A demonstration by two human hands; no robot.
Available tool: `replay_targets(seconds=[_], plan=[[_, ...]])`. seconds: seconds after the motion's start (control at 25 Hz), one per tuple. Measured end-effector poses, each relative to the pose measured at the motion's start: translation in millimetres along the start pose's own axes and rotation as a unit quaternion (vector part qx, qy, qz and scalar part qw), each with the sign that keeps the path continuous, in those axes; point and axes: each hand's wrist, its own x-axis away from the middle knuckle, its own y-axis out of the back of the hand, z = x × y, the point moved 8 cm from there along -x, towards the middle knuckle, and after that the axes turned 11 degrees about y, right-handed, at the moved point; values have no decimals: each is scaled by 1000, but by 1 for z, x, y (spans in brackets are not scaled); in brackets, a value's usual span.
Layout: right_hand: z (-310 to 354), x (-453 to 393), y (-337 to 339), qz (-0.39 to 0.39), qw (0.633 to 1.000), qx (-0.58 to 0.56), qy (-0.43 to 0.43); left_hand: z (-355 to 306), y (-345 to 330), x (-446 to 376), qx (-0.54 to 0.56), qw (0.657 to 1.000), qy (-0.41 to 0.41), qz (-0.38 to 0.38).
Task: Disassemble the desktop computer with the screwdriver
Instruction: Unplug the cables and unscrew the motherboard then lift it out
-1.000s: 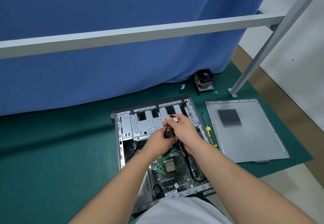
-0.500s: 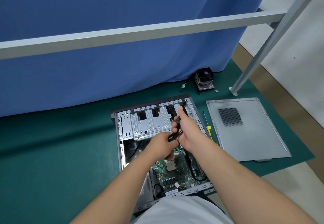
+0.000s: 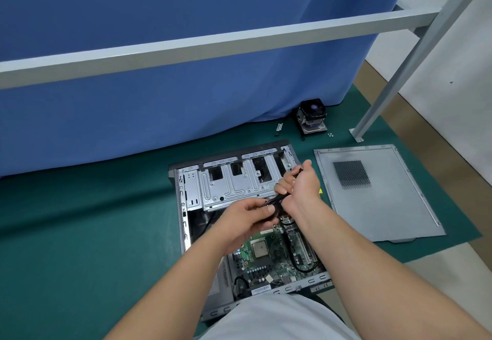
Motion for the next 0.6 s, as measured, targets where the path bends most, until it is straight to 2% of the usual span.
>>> replay_targets(seconds=[0.08,0.2,0.28,0.32,0.36,0.4,0.48,0.56,0.6], plan=[[-2,-5,-2,9,1000,-18,-5,-2,10,-1,80,996,-18,-36],[-2,-10,-7,56,998,20,-4,-11,23,-5,124,988,-44,-76],[4,-14,-7,96,987,124,31,-18,32,-9,110,987,-42,-107],[12,-16,-7,122,968,211,65,-22,37,-12,95,987,-38,-122],[22,-18,-9,156,931,311,107,-26,41,-15,79,987,-33,-133],[31,-17,-12,200,873,418,154,-30,44,-17,63,988,-28,-139],[42,-9,-22,306,701,599,238,-41,47,-20,38,990,-14,-137],[39,-8,-23,387,526,708,269,-52,47,-26,21,992,2,-124],[38,-9,-22,406,461,741,271,-59,45,-29,12,993,5,-119]])
